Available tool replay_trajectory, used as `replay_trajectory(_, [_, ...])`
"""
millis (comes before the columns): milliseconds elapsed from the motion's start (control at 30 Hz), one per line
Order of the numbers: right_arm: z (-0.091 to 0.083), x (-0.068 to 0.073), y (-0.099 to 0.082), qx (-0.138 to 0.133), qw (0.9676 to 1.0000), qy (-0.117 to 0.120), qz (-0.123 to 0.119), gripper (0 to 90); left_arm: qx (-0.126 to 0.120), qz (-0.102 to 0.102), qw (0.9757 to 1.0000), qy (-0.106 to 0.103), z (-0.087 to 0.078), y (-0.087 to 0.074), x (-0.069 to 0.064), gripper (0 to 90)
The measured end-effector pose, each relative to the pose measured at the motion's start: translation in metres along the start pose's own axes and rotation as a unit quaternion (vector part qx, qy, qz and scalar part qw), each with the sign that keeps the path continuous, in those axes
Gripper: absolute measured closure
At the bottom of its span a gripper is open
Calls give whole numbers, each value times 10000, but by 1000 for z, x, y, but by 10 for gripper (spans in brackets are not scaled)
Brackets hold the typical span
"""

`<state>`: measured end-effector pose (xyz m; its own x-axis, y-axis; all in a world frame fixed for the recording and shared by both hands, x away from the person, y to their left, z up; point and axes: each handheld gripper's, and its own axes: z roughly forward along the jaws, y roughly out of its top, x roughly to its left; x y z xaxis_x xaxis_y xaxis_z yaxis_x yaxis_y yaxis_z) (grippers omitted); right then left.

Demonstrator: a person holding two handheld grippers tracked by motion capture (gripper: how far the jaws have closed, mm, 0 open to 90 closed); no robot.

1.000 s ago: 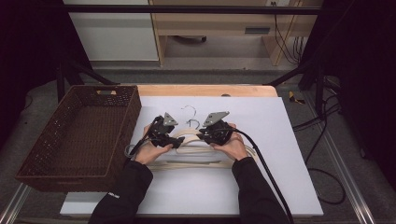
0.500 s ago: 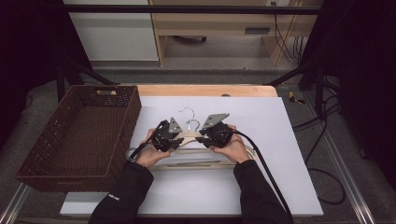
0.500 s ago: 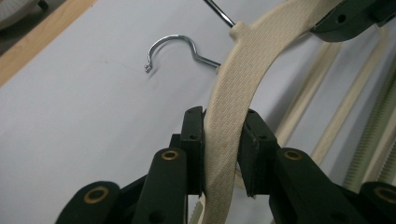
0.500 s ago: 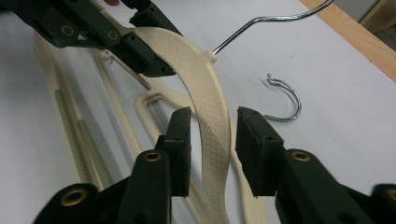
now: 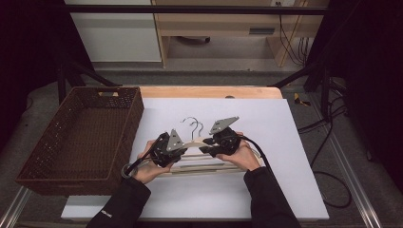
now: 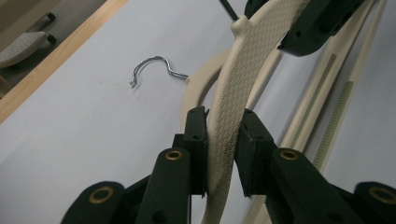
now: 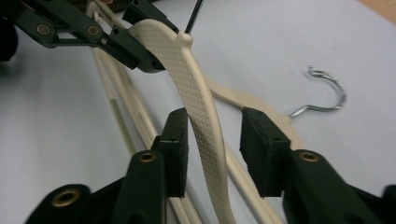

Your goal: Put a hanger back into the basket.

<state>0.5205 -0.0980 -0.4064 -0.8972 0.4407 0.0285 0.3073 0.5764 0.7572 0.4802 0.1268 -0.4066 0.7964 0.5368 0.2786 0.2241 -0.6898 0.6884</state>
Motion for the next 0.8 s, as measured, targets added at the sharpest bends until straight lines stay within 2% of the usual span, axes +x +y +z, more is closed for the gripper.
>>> replay_trajectory(33, [0, 0, 0, 15, 10000, 77, -34, 677, -89, -78, 9999, -11, -1, 0, -2, 755])
replay_trajectory(67, [1, 1, 0, -17, 9998, 163, -68, 713, 14, 35, 10000, -20, -3, 0, -1, 756])
replay_trajectory(100, [1, 1, 0, -30, 9996, 288, -69, 750, -111, -91, 9999, -31, -3, -1, -4, 755])
replay_trajectory(267, [-6, 2, -2, -14, 9971, 733, -208, 786, -135, -209, 9991, -351, -13, 0, -5, 720])
replay_trajectory(367, [-10, 5, -3, -33, 9940, 1038, -337, 833, -245, -245, 9981, -502, -30, 1, -7, 639])
replay_trajectory(400, [-13, 6, -5, -94, 9921, 1223, -278, 842, -299, -277, 9976, -554, -34, 1, -8, 617])
replay_trajectory(433, [-15, 7, -5, -140, 9907, 1329, -239, 850, -374, -336, 9963, -690, -41, 2, -8, 590])
replay_trajectory(467, [-19, 9, -6, -205, 9889, 1446, -264, 857, -416, -368, 9959, -719, -45, 3, -8, 541])
replay_trajectory(533, [-25, 14, -6, -241, 9875, 1520, -350, 865, -493, -365, 9948, -814, -56, 6, -9, 468])
replay_trajectory(567, [-28, 16, -5, -237, 9874, 1532, -325, 866, -598, -414, 9935, -879, -61, 7, -10, 446])
replay_trajectory(633, [-38, 23, -2, -376, 9877, 1461, -421, 867, -670, -502, 9906, -1084, -68, 10, -8, 393])
replay_trajectory(700, [-48, 27, 1, -515, 9858, 1534, -437, 867, -725, -539, 9893, -1142, -71, 11, -7, 342])
replay_trajectory(767, [-57, 31, 3, -607, 9841, 1597, -489, 867, -704, -507, 9887, -1226, -72, 13, -7, 357])
replay_trajectory(800, [-62, 34, 5, -609, 9842, 1569, -556, 867, -696, -488, 9885, -1249, -72, 13, -8, 373])
